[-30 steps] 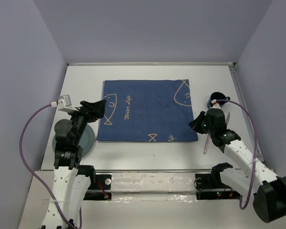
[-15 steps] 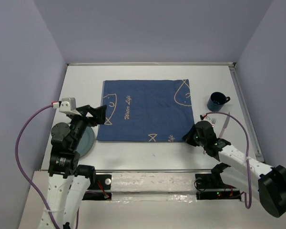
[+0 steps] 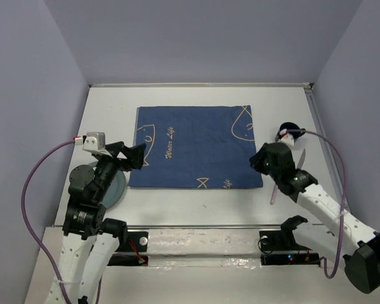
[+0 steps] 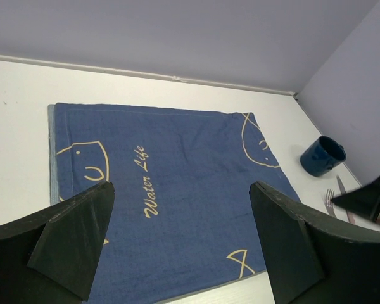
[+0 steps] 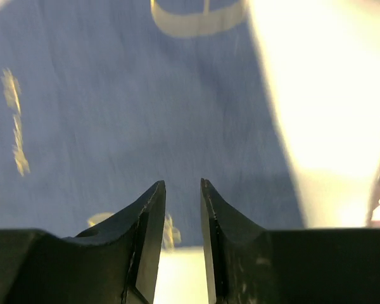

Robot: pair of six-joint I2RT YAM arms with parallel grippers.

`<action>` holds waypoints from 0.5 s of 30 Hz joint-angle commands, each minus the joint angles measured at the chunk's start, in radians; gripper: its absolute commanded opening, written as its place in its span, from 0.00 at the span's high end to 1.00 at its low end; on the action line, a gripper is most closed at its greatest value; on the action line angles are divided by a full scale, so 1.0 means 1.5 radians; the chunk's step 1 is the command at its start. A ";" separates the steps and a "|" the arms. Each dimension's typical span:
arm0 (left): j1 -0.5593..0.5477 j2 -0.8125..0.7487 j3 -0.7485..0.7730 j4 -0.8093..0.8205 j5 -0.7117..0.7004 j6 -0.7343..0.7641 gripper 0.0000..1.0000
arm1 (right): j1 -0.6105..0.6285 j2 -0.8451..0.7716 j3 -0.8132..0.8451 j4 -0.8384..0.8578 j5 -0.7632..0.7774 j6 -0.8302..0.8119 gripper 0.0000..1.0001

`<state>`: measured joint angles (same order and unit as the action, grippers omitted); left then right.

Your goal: Set the dinner table for one person

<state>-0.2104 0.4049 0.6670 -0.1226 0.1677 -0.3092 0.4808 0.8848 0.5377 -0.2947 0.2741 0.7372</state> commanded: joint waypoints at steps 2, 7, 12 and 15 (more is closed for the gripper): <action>-0.025 -0.016 0.002 0.009 -0.006 0.018 0.01 | -0.150 0.084 0.172 -0.029 0.108 -0.140 0.65; -0.054 -0.032 0.001 0.005 -0.017 0.020 0.01 | -0.251 0.185 0.246 -0.010 0.150 -0.186 0.60; -0.089 -0.046 0.003 0.000 -0.029 0.022 0.01 | -0.365 0.284 0.309 -0.005 0.086 -0.173 0.55; -0.107 -0.055 0.006 -0.005 -0.038 0.022 0.01 | -0.391 0.361 0.355 0.001 0.073 -0.180 0.55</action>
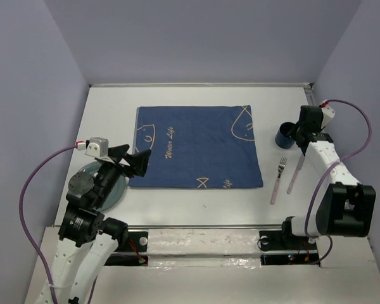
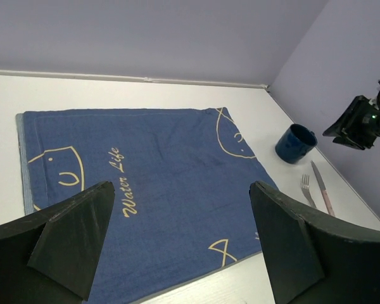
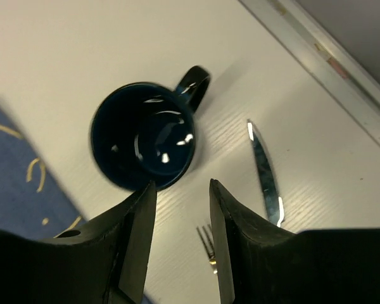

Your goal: Set the dinner table for one person

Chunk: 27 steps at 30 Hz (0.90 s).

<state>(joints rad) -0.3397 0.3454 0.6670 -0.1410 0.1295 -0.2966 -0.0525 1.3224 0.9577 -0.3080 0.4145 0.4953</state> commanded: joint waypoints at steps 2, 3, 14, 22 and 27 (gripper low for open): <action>-0.030 -0.019 0.006 0.005 -0.019 0.015 0.01 | -0.042 0.110 0.095 0.009 -0.012 -0.024 0.55; -0.034 -0.021 0.006 0.005 -0.021 0.015 0.01 | -0.051 0.121 0.108 0.006 -0.012 -0.024 0.55; -0.063 -0.022 0.008 0.002 -0.033 0.017 0.01 | -0.097 0.198 0.120 0.012 -0.093 -0.003 0.58; -0.063 -0.017 0.007 0.004 -0.033 0.015 0.01 | -0.097 0.215 0.114 0.040 -0.119 0.001 0.75; -0.063 -0.015 0.006 0.004 -0.035 0.015 0.01 | -0.097 0.207 0.136 0.041 -0.067 -0.020 1.00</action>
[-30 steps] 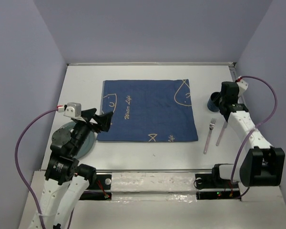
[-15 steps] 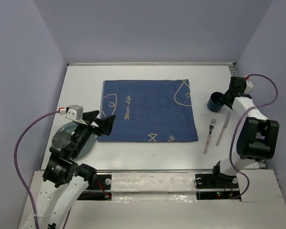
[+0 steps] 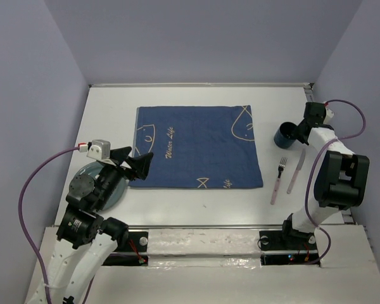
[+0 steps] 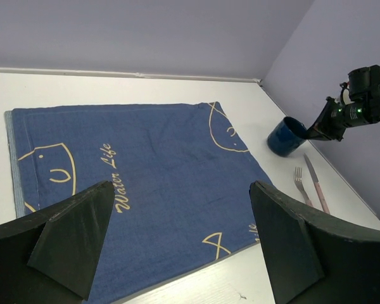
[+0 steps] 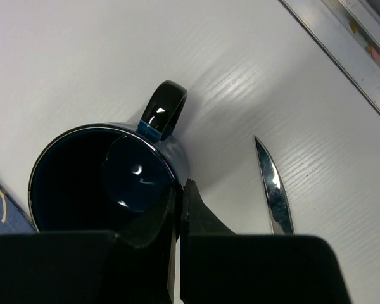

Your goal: Set the dinner table for one person

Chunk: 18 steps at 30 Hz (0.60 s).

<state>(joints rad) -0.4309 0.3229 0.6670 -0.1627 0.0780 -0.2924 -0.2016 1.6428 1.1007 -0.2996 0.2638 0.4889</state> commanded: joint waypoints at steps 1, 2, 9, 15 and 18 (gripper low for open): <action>-0.002 0.003 0.006 0.018 -0.001 0.012 0.01 | 0.002 -0.020 0.045 0.035 0.037 -0.022 1.00; -0.001 0.003 0.006 0.019 -0.001 0.012 0.01 | 0.002 -0.026 0.059 0.036 0.037 -0.028 1.00; -0.001 0.008 0.006 0.019 -0.002 0.013 0.01 | 0.159 -0.056 0.131 0.077 0.058 -0.095 1.00; 0.002 0.013 0.003 0.021 0.000 0.013 0.01 | 0.218 0.033 0.237 0.057 0.005 -0.085 1.00; 0.003 0.018 0.002 0.022 0.003 0.012 0.01 | 0.233 0.081 0.297 0.040 -0.020 -0.088 1.00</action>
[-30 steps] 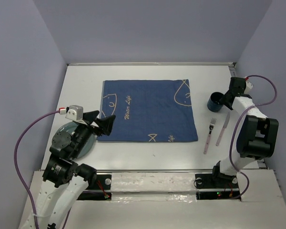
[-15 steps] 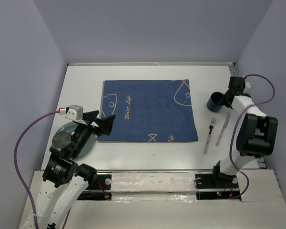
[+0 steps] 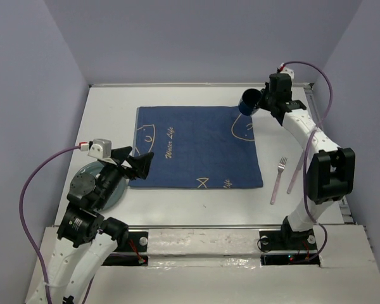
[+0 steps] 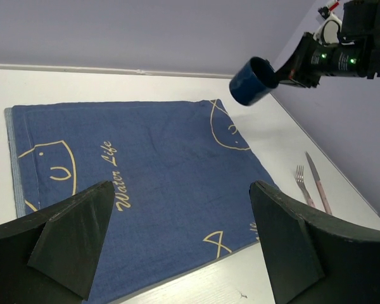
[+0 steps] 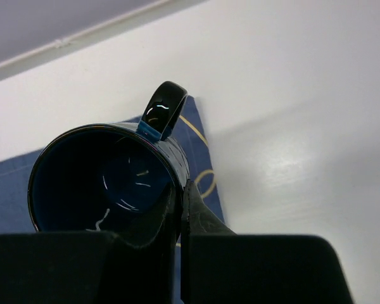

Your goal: Set the dinner table for one person

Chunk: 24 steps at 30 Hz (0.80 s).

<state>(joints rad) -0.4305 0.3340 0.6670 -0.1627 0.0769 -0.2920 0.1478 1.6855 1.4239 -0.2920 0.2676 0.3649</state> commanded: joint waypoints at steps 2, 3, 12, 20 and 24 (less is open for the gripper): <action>0.004 0.012 0.001 0.024 0.001 0.012 0.01 | 0.006 0.078 0.133 0.016 -0.038 -0.009 1.00; 0.005 0.013 0.001 0.023 0.001 0.012 0.01 | 0.016 0.090 0.150 0.008 -0.034 -0.013 1.00; 0.010 0.021 0.002 0.023 -0.001 0.012 0.01 | 0.046 0.190 0.238 -0.044 -0.030 -0.038 1.00; 0.012 0.024 0.003 0.023 0.000 0.012 0.01 | 0.058 0.215 0.229 -0.050 -0.027 -0.035 1.00; 0.012 0.026 0.003 0.024 -0.001 0.012 0.01 | 0.058 0.224 0.230 -0.052 -0.012 -0.039 1.00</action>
<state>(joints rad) -0.4171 0.3607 0.6670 -0.1627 0.0761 -0.2924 0.2371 2.0247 1.7050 -0.4305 0.2314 0.3099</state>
